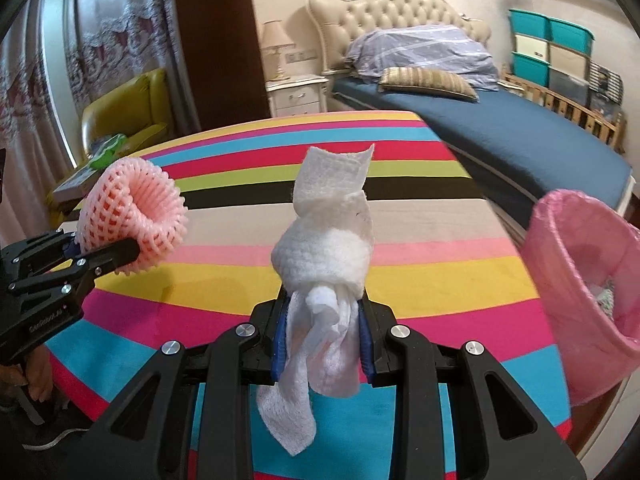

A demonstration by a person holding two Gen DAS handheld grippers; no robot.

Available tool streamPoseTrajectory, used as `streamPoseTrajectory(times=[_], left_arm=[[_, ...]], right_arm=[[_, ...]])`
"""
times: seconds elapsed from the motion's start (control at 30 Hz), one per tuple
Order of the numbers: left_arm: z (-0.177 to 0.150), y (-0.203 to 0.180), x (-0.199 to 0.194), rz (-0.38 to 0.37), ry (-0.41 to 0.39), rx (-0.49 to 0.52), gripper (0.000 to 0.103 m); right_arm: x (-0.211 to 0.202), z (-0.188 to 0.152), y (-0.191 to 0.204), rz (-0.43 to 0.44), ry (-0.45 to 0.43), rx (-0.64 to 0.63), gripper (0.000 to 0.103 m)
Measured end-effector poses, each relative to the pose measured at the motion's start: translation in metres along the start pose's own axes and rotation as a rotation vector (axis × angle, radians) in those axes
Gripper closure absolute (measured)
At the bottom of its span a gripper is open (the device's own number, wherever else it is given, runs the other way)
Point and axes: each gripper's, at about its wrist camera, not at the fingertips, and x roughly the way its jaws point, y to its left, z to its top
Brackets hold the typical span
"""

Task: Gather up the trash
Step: 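Carry the foam net and tissue over the pink bin with both tools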

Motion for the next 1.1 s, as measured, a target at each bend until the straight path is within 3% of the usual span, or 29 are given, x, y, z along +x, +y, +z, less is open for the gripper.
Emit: streamPoseTrajectory(times=[0.37,0.77,1.1], left_arm=[[0.026,-0.056,0.025,-0.103,0.032,0.095,0.075],[0.089,-0.173,0.056,-0.317,0.025,0.203,0.075],[0.139,-0.271,0.093,-0.425,0.007,0.253,0.074]], right_arm=[[-0.026,-0.01,-0.065,-0.087,-0.032,0.081,0.075],[-0.075,-0.02,-0.167,-0.258,-0.095,0.22,0.074],[-0.074,-0.012,-0.233,-0.37,-0.086,0.237,0.074]])
